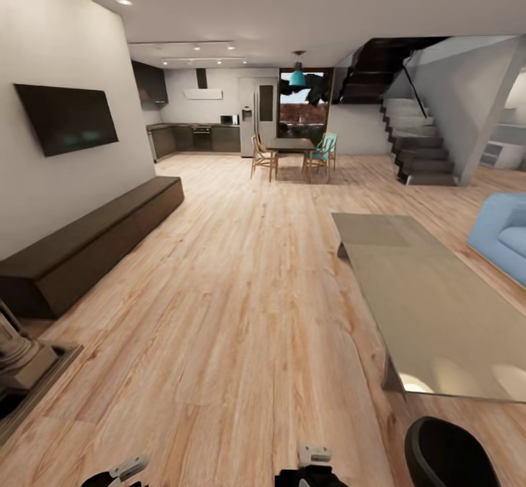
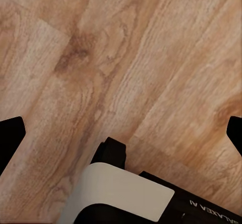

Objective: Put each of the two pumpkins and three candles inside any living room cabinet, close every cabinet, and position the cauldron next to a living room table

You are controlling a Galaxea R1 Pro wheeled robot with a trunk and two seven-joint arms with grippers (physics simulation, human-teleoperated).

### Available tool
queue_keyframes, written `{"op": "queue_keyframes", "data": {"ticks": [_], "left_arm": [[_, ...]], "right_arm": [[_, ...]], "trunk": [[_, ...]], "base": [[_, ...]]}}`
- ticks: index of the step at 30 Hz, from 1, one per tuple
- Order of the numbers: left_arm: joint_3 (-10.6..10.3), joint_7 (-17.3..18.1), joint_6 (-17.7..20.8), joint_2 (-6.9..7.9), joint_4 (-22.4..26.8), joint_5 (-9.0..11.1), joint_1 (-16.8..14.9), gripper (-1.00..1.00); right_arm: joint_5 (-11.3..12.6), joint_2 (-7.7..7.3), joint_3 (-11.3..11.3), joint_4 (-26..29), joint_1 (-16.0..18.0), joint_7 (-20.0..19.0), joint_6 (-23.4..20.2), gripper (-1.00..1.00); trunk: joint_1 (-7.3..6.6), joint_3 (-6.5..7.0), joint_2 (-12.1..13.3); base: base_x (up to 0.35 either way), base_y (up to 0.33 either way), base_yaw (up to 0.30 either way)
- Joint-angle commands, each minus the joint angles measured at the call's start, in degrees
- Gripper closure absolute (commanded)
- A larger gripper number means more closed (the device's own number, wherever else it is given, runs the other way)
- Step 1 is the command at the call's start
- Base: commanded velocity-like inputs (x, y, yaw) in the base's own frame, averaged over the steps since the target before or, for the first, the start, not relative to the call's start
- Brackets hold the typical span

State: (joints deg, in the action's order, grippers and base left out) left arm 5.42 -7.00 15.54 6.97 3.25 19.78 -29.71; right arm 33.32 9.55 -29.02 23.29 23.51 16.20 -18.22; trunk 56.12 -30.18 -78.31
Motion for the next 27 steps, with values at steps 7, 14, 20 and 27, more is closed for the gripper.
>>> {"op": "queue_keyframes", "data": {"ticks": [7, 14, 20, 27], "left_arm": [[-0.06, -0.03, -0.03, -0.09, 0.0, -0.08, 0.0, -1.0], [-0.06, -0.15, -0.55, -0.11, -0.05, -0.23, 0.35, -1.0], [-0.07, -0.15, -0.68, -0.17, -0.09, -0.37, 3.03, -1.0], [-0.09, -0.19, -9.29, -0.59, -0.09, -3.33, 8.39, -1.0]], "right_arm": [[0.35, 0.01, 0.09, -0.22, -0.04, 0.05, 0.25, -1.0], [0.85, -0.04, 0.11, -0.81, -0.05, 0.08, 0.4, -1.0], [0.34, 0.09, 0.08, -5.32, -0.05, 0.06, 4.37, -1.0], [0.34, 0.43, 0.07, -13.52, -0.1, -0.02, 12.28, -1.0]], "trunk": [[0.0, -0.04, 0.0], [0.0, -0.04, 0.0], [0.0, -0.04, 0.0], [0.0, -0.04, 0.0]], "base": [[0.0, 0.0, 0.049], [0.0, 0.0, 0.003], [0.0, 0.0, 0.0], [0.0, 0.0, 0.0]]}}
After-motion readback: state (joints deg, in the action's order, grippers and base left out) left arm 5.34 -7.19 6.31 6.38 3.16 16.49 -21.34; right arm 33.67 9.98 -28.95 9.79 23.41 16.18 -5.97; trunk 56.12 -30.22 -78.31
